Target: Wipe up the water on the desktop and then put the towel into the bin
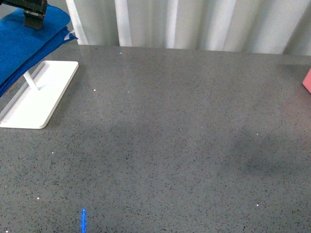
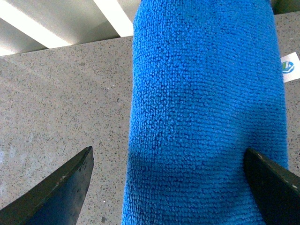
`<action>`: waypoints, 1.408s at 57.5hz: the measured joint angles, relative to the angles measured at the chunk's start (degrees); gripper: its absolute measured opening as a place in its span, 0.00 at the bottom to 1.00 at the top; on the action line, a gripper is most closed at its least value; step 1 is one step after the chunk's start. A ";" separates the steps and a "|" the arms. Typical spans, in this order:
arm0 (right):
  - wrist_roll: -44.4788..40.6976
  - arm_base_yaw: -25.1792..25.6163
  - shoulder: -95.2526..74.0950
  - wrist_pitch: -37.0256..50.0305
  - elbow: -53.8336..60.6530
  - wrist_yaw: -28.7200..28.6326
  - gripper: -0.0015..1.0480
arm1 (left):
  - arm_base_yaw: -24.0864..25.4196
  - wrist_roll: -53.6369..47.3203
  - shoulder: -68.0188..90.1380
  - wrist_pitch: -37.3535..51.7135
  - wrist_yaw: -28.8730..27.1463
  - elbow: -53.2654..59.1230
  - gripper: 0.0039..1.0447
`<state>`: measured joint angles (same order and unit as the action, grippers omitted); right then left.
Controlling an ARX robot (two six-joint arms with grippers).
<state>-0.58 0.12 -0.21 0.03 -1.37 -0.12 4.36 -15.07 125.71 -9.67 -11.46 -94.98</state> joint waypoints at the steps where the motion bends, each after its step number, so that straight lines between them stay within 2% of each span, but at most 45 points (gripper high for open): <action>1: 0.00 0.00 -0.02 0.00 0.00 0.00 0.93 | 0.00 0.07 0.07 0.07 0.00 0.07 0.88; 10: 0.00 0.00 -0.02 0.00 0.00 0.00 0.93 | -0.02 0.04 0.22 0.42 0.66 0.96 0.61; 19: 0.00 0.00 -0.02 0.00 0.00 0.00 0.93 | -0.02 0.07 0.15 0.81 0.94 1.68 0.26; 28: 0.00 0.00 -0.02 0.00 0.00 0.00 0.93 | 0.00 0.04 -1.18 0.81 0.90 1.90 0.08; 49: 0.00 0.00 -0.02 0.00 0.00 0.00 0.93 | 1.31 -0.39 -5.95 -0.63 1.60 3.48 0.06; 64: 0.00 0.00 -0.02 0.00 0.00 0.00 0.93 | 2.40 -0.87 -12.63 -2.43 4.46 3.50 0.06; 73: 0.00 0.00 -0.02 0.00 0.00 0.00 0.93 | 2.45 2.62 -17.11 -3.41 10.99 3.58 0.06; 81: 0.00 0.00 -0.02 0.00 0.00 0.00 0.93 | 0.52 6.73 -24.70 -0.79 18.69 8.41 0.06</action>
<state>-0.58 0.12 -0.23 0.03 -1.37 -0.12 4.89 -8.34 101.01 -10.46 7.22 -86.56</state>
